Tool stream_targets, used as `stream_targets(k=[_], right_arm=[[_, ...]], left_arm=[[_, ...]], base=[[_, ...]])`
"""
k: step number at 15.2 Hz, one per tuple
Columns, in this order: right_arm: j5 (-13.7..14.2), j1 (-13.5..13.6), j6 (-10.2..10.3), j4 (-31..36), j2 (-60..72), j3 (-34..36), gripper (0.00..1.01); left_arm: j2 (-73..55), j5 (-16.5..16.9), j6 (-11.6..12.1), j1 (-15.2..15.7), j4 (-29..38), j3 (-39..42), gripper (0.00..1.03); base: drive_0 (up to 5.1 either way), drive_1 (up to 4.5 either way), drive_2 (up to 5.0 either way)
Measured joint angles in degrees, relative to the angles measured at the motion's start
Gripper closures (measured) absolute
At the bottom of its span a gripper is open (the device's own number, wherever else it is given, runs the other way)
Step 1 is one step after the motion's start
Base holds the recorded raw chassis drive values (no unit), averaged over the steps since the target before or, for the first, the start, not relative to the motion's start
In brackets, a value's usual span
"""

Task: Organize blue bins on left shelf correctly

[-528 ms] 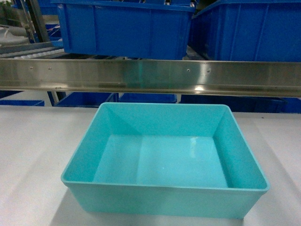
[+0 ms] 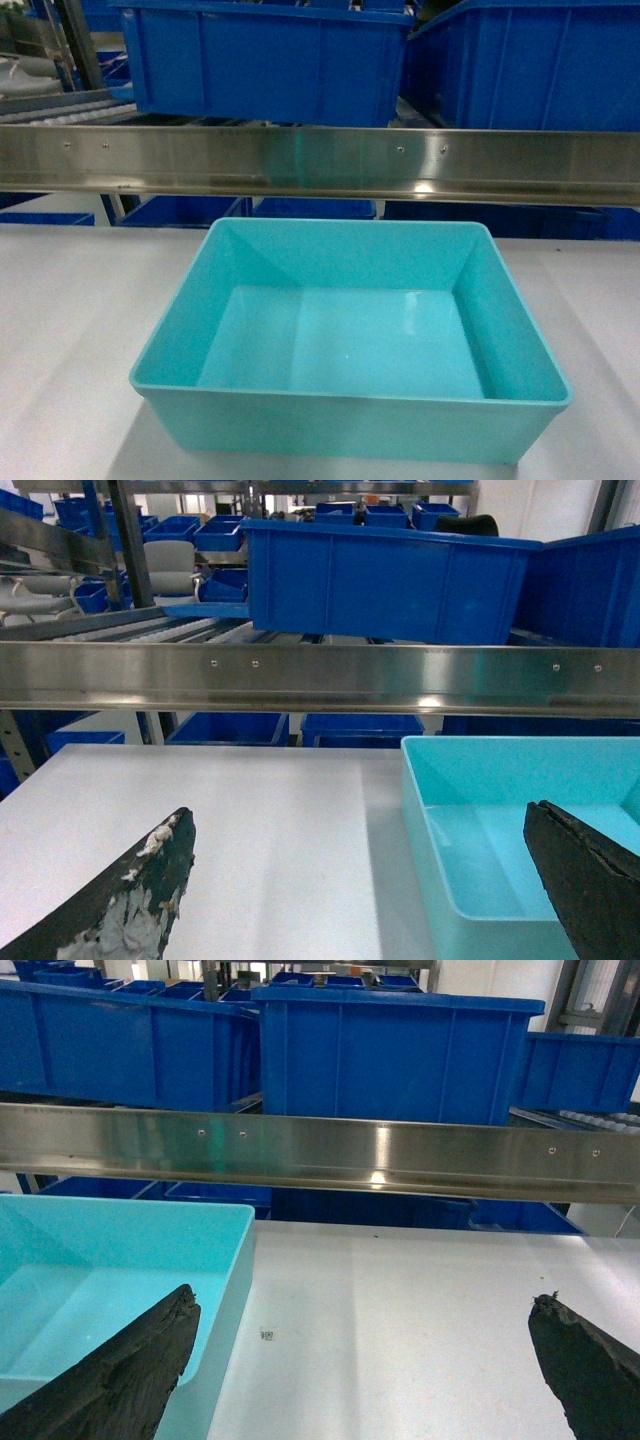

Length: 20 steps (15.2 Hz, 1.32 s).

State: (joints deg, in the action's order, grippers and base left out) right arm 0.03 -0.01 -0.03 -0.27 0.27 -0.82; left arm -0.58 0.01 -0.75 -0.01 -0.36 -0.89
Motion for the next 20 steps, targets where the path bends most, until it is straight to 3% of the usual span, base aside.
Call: stream_targets(k=[17, 18, 20], right_arm=[[0.0, 0.0, 0.0, 0.0, 0.0, 0.0, 0.03], [0.46, 0.52, 0.0, 2.25, 0.98, 0.0, 0.03], [5.09, 6.8, -0.81, 18.47, 17.16, -1.38, 0.03]], left_arm=[[0.0, 0.0, 0.0, 0.0, 0.0, 0.0, 0.05], [-0.24, 0.0, 0.04, 0.02, 0.5, 0.0, 0.05], [-14.97, 1.68, -0.07, 1.01, 14.36, -2.05, 0.05]], base=[[0.0, 0.0, 0.0], [0.0, 0.0, 0.0], [0.0, 0.0, 0.0]])
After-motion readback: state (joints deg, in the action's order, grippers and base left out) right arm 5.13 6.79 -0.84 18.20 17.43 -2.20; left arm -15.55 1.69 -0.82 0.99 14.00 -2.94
